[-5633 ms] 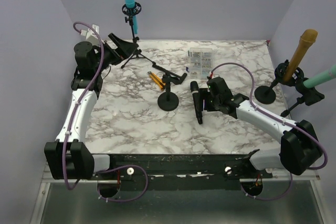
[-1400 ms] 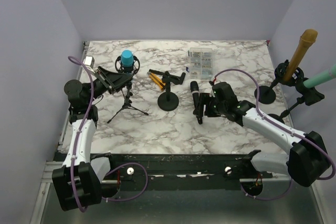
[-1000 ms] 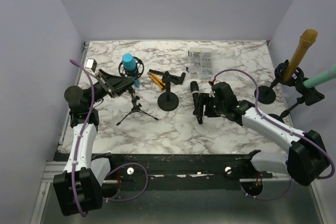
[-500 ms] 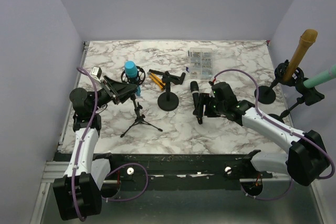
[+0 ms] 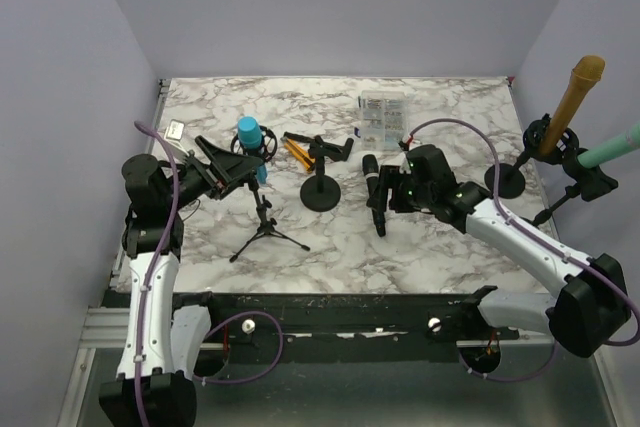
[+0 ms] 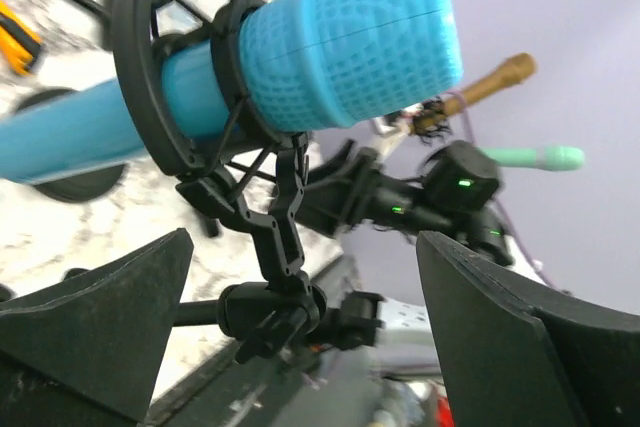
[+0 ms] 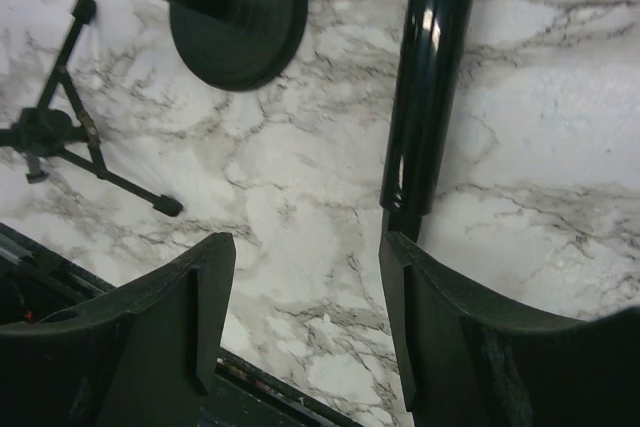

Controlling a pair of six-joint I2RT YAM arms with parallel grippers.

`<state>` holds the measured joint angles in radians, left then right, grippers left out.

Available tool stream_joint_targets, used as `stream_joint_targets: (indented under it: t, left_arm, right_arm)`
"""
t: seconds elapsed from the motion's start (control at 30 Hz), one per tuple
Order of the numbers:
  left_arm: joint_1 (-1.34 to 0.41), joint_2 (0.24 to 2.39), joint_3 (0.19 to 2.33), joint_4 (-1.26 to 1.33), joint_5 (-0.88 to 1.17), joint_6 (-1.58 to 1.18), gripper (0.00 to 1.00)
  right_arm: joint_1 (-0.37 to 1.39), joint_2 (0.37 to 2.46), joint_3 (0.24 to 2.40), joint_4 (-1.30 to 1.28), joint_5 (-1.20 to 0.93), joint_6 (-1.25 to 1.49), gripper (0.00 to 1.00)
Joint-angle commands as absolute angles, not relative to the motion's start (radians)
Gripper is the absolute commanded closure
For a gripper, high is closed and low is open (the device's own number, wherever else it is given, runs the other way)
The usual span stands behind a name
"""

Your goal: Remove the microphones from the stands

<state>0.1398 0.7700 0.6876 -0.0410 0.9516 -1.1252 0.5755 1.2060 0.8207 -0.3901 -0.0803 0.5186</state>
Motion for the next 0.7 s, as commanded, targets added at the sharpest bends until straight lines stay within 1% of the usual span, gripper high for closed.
stream_joint_targets:
  t: [0.0, 0.1, 0.2, 0.33, 0.47, 0.53, 0.57, 0.6, 0.67]
  left_arm:
    - [0.136, 0.732, 0.817, -0.39, 0.775, -0.839, 0.01]
    - [0.136, 0.711, 0.876, -0.509, 0.659, -0.757, 0.02]
    - [0.136, 0.664, 0.918, -0.569, 0.551, -0.702, 0.02]
    - [0.137, 0.629, 0.999, -0.645, 0.398, -0.64, 0.01]
    - [0.122, 0.654, 1.094, -0.635, 0.36, -0.571, 0.01]
    - [0.059, 0.691, 1.16, -0.646, 0.306, -0.53, 0.01]
    - [0.01, 0.709, 1.201, -0.661, 0.224, -0.505, 0.02]
    - [-0.077, 0.734, 1.234, -0.679, 0.136, -0.485, 0.02]
    - [-0.196, 0.786, 1.3, -0.697, 0.017, -0.452, 0.01]
  right_arm:
    - [0.575, 1.193, 0.951, -0.424, -0.054, 0.472, 0.33]
    - [0.579, 1.207, 1.018, -0.43, -0.056, 0.464, 0.33]
    - [0.587, 1.222, 1.066, -0.43, -0.059, 0.462, 0.33]
    - [0.592, 1.229, 1.076, -0.419, -0.073, 0.474, 0.32]
    - [0.592, 1.221, 1.041, -0.42, -0.067, 0.487, 0.32]
    - [0.592, 1.211, 1.014, -0.42, -0.059, 0.488, 0.32]
    - [0.592, 1.2, 1.003, -0.42, -0.05, 0.49, 0.32]
    - [0.592, 1.189, 0.99, -0.419, -0.035, 0.491, 0.33]
    - [0.592, 1.15, 0.957, -0.413, -0.007, 0.496, 0.33]
